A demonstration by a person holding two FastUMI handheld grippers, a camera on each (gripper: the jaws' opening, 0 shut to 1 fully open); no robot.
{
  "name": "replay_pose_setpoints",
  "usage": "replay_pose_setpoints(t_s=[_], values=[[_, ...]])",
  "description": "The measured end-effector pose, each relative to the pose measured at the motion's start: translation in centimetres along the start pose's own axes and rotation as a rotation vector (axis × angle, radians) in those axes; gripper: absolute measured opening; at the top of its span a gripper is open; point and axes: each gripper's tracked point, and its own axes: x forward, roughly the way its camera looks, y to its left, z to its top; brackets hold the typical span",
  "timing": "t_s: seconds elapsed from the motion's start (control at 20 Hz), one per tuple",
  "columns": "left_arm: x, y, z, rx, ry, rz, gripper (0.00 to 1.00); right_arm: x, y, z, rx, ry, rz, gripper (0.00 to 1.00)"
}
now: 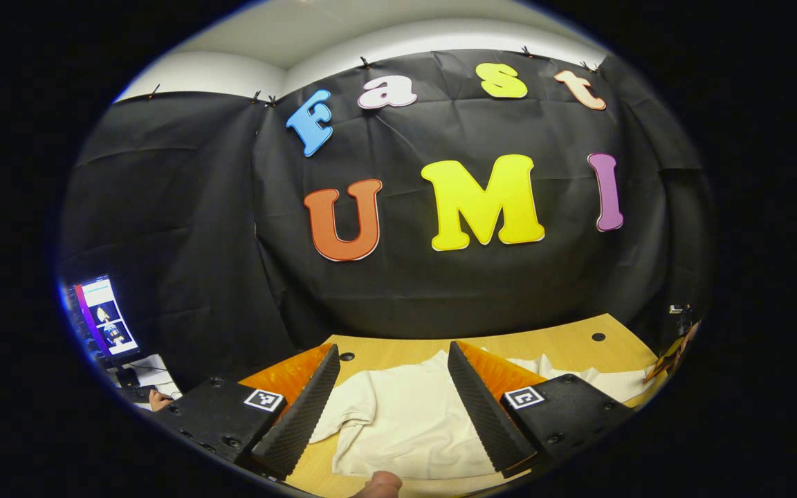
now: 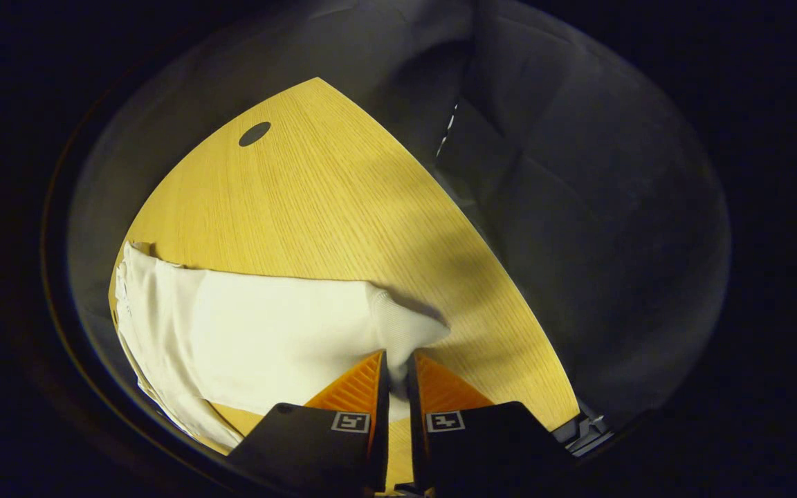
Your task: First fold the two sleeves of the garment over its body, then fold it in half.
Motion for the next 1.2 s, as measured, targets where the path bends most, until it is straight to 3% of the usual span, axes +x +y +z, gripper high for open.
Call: replay_pose_setpoints(t_s=[0.25, 0.4, 0.45, 0.55, 0.95, 1.2], values=[[0.9, 1.2, -0.1, -0.001, -0.008, 0.004, 1.00, 0.2, 0.5, 0.3, -0.035, 0.002, 0.042, 0.09], [1.4, 1.4, -0.1, 0.002, -0.009, -0.007, 1.00, 0.0, 0.0, -0.2, -0.032, -0.007, 0.007, 0.11], [1.6, 1.3, -0.2, 0.000, -0.009, -0.014, 1.00, 0.0, 0.0, 0.2, -0.030, -0.009, -0.003, 0.00], [1.7, 1.2, -0.1, -0.003, -0.014, -0.034, 1.00, -0.8, 0.2, 0.2, -0.031, -0.017, -0.009, 0.01], [2.6, 1.7, -0.1, -0.062, -0.052, -0.091, 1.00, -7.5, 2.7, 0.6, -0.008, -0.093, 0.034, 0.01], [2.8, 2.3, -0.2, -0.104, -0.055, -0.130, 1.00, -12.3, 6.9, 0.9, -0.055, -0.148, 0.084, 0.01]])
